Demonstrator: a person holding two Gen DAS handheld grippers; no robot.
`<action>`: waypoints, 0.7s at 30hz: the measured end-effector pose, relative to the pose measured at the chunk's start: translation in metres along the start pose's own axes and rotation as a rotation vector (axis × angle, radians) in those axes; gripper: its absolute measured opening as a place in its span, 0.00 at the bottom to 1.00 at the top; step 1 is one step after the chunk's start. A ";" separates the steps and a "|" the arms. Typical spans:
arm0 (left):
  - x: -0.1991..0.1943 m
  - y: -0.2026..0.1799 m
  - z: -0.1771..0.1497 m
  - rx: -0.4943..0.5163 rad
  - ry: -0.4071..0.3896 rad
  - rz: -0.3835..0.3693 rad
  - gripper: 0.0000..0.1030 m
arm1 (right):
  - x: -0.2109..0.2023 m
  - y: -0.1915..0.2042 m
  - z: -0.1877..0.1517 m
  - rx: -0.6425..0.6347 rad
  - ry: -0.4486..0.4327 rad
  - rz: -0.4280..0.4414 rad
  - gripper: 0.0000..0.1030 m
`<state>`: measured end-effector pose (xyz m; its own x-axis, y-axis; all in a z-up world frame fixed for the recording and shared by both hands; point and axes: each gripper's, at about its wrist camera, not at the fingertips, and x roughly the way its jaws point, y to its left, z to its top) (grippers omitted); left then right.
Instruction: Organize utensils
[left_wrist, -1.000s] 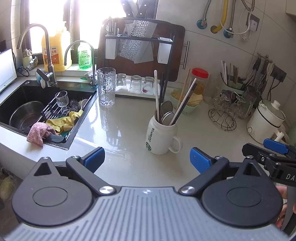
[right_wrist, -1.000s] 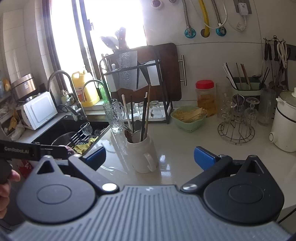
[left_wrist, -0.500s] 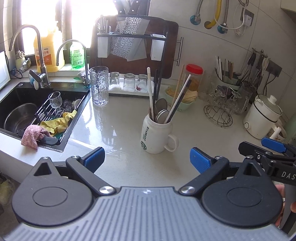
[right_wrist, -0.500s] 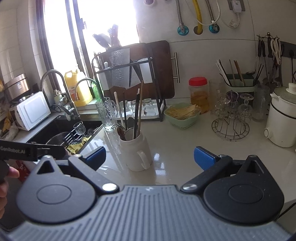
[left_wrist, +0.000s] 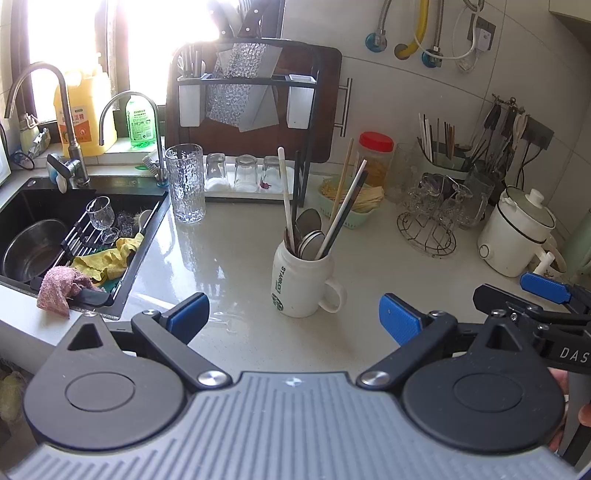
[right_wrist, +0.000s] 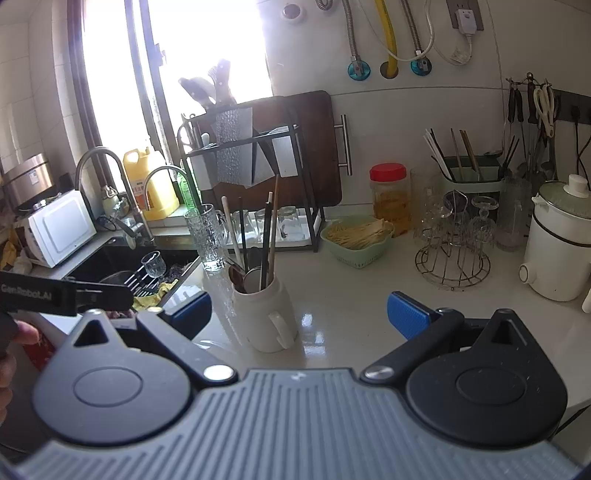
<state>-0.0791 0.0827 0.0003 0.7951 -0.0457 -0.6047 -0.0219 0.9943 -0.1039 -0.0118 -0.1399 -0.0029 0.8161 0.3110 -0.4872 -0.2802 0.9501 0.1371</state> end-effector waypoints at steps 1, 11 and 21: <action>0.001 0.000 0.000 0.001 0.002 -0.003 0.97 | 0.001 0.000 0.000 -0.001 0.003 0.000 1.00; 0.001 0.006 0.001 -0.014 0.002 0.002 0.97 | 0.003 0.003 0.000 -0.003 0.027 0.005 1.00; 0.002 0.009 0.000 -0.015 0.008 0.008 0.97 | 0.005 0.003 0.004 0.002 0.023 -0.007 1.00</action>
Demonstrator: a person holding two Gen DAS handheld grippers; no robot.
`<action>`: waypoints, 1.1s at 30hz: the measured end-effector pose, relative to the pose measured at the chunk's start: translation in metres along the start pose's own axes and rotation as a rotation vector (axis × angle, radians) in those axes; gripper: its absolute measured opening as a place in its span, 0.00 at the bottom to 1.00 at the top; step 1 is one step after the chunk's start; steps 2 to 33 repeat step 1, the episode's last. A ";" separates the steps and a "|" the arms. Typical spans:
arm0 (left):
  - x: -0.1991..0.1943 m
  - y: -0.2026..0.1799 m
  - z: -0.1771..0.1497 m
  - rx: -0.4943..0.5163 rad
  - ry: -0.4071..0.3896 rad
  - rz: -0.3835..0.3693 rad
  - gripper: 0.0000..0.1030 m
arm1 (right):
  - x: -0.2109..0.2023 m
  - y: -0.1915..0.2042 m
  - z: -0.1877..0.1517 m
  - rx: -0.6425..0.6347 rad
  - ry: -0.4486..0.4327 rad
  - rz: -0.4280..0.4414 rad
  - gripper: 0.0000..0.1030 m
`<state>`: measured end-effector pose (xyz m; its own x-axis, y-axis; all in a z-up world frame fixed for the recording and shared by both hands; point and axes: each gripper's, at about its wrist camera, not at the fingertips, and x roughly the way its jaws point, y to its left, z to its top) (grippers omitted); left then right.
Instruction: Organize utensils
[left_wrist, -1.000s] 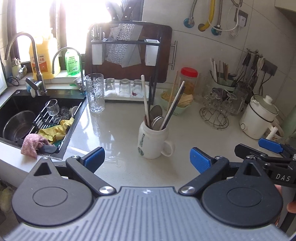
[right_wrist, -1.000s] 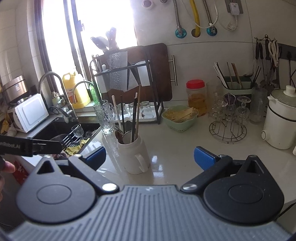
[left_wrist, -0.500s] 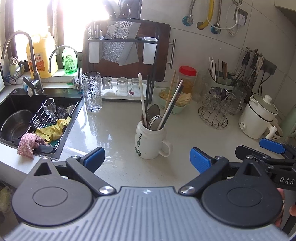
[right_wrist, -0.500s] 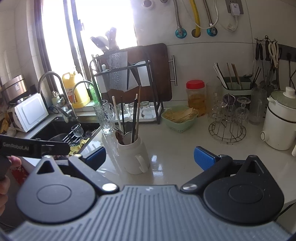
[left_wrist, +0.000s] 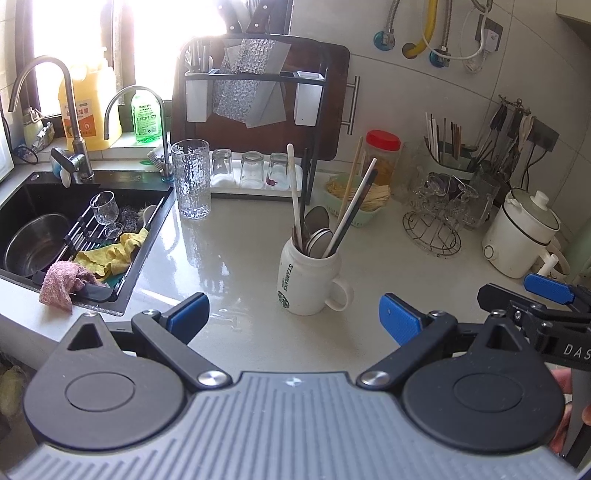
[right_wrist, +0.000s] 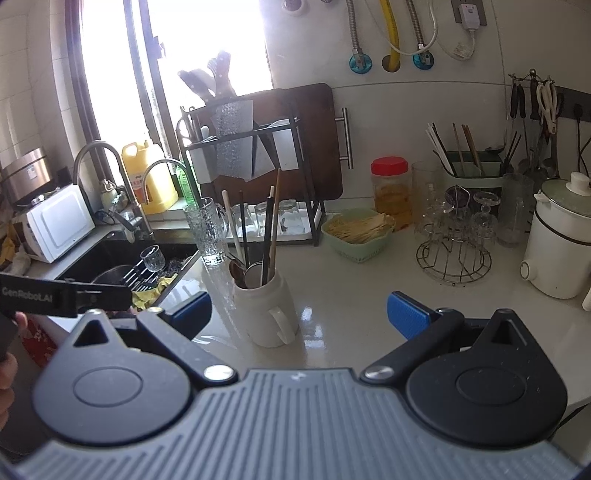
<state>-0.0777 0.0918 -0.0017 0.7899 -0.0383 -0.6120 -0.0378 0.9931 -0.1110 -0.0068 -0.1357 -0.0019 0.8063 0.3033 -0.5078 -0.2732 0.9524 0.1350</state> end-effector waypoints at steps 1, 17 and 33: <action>0.000 0.000 0.000 0.001 0.000 0.001 0.97 | 0.000 0.000 0.000 0.001 -0.001 0.000 1.00; 0.000 0.000 0.000 0.001 0.000 0.001 0.97 | 0.000 0.000 0.000 0.001 -0.001 0.000 1.00; 0.000 0.000 0.000 0.001 0.000 0.001 0.97 | 0.000 0.000 0.000 0.001 -0.001 0.000 1.00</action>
